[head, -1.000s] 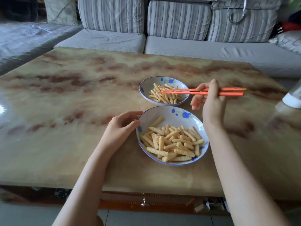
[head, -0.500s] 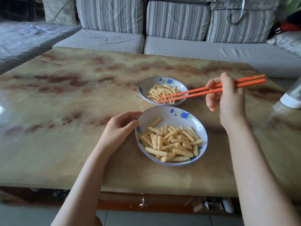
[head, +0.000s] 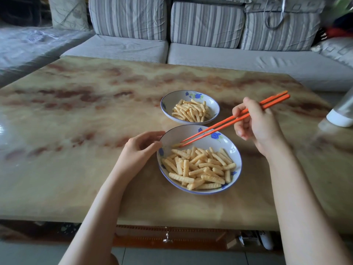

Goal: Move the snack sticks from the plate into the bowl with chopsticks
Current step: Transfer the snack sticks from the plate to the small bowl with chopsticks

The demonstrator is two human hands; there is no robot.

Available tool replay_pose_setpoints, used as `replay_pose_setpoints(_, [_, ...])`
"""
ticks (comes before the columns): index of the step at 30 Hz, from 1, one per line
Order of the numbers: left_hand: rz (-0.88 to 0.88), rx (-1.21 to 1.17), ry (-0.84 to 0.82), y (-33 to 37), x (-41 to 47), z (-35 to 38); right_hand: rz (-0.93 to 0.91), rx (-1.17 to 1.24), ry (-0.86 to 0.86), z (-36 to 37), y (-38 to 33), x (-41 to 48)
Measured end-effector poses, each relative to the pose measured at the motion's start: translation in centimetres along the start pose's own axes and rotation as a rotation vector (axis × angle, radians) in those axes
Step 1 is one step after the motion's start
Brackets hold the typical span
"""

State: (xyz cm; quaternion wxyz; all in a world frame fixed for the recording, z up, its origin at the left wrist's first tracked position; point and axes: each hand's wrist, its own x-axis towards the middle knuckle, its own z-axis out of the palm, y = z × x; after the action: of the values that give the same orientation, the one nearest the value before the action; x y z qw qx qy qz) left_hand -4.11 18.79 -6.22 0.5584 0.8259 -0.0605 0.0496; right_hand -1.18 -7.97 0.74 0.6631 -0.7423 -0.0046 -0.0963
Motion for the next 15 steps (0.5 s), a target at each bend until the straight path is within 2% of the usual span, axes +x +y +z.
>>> replay_pose_setpoints(10, [-0.015, -0.01, 0.005, -0.07, -0.01, 0.0, -0.037, 0.14, 0.131, -0.37, -0.31, -0.11])
replay_pose_setpoints(15, [-0.023, -0.007, 0.003, 0.0, 0.0, -0.01, -0.093, 0.28, 0.31, 0.04, -0.7, 0.08])
